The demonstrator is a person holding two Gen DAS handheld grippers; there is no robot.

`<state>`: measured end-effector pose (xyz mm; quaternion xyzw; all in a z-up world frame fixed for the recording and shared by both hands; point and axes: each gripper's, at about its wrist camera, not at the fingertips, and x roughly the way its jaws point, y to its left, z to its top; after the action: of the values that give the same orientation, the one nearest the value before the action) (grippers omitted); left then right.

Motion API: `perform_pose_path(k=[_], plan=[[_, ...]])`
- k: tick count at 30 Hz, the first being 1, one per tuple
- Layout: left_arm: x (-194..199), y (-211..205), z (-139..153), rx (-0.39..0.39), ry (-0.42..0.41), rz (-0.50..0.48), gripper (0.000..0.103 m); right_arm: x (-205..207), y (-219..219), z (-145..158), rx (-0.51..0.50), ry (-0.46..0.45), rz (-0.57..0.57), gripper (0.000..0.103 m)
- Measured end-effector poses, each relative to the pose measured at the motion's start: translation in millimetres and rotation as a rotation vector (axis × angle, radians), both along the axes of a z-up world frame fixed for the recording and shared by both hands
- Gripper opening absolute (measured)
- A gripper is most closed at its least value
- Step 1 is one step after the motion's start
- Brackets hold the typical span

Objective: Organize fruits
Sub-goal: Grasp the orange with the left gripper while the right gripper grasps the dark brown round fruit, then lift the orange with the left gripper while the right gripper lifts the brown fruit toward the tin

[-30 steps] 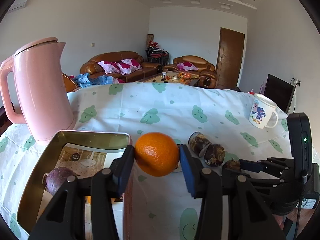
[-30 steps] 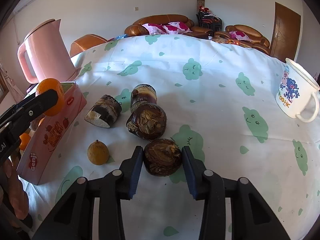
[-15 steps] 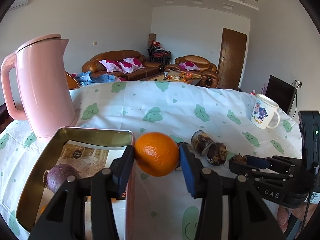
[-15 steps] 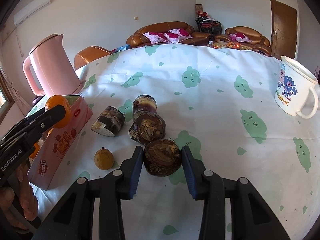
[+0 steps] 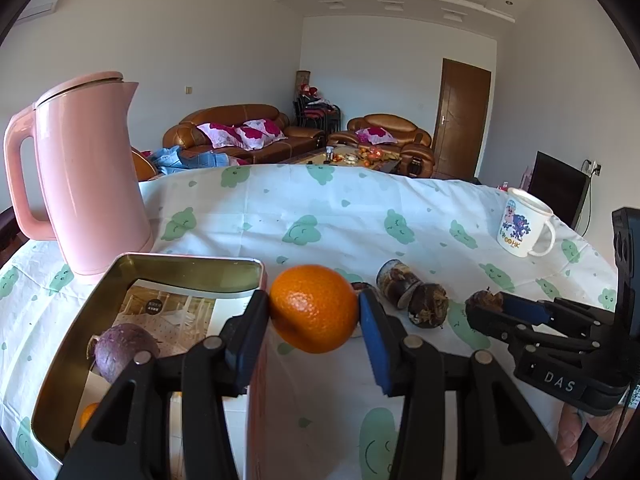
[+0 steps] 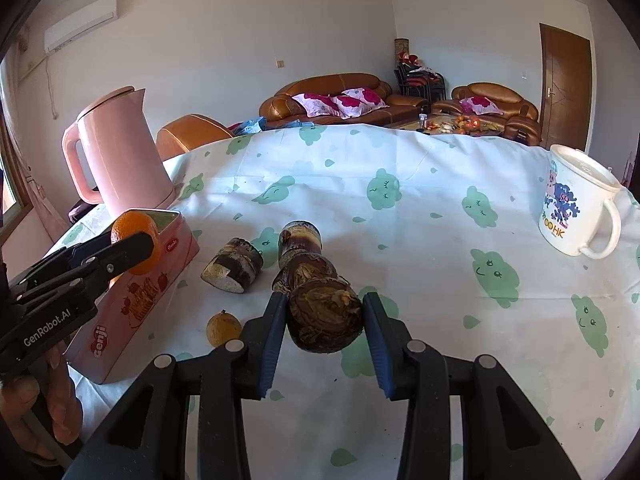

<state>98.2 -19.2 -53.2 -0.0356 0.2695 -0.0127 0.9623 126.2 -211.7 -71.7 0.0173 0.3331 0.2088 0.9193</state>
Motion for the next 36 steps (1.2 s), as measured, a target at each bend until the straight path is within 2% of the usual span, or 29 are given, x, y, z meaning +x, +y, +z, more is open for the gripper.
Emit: perform_pose_path(k=[12,36], plan=[[-5,-5,4,0.003,-0.022,-0.016,0.048,-9,-3,7,0.018,-0.062,-0.004,0.041],[-21,-12,15,0.011,-0.121,-0.044,0.048,-31,-6,19,0.028,-0.197,-0.010,0.041]])
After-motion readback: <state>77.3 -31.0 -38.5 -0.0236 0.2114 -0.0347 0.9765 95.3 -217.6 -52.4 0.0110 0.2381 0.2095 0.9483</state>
